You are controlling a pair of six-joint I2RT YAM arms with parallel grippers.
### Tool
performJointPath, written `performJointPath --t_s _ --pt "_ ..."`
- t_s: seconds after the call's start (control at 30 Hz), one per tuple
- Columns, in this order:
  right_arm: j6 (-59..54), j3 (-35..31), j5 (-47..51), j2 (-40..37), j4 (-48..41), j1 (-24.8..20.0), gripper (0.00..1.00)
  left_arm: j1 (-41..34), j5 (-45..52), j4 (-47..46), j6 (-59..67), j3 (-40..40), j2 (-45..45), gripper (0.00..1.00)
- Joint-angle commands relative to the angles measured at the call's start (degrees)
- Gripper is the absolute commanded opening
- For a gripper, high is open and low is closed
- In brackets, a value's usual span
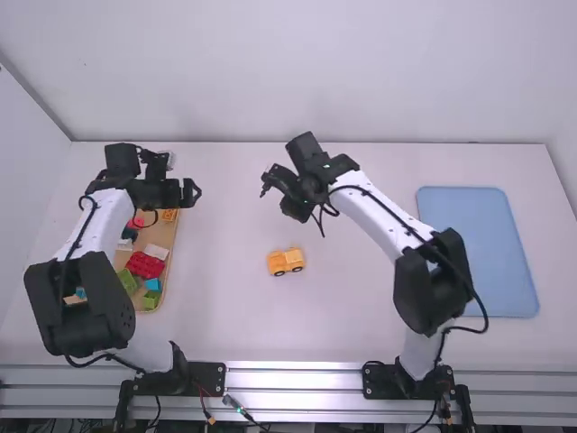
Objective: Assemble lego blocks to make yellow taxi
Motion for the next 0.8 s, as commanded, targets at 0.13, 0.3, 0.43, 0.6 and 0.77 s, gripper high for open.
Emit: performJointPath --t_s 0.13,0.3,0.43,0.6,0.77 --pt "-5.3 12.4 4.1 11.6 -6.4 7.0 0.00 1.1 -1.9 8.2 3.5 -9.4 -7.5 0.99" --pt "-6.9 13.5 4.6 14.7 -6.3 9.0 0.00 1.1 -12.2 18.5 1.4 -22.4 -21.6 0.99" --pt "-10.8 13.3 4.1 15.3 -7.7 10.6 0.00 2.6 -20.0 25.4 -3.1 -32.9 -35.3 0.99" --pt "-12.9 12.7 3.6 15.9 -7.3 12.1 0.00 6.4 -18.0 24.6 -3.1 -38.3 -45.4 0.99" --pt "-12.7 12.7 3.7 18.2 -6.3 13.6 0.00 10.4 -17.9 24.9 -4.3 -40.8 -49.7 0.99"
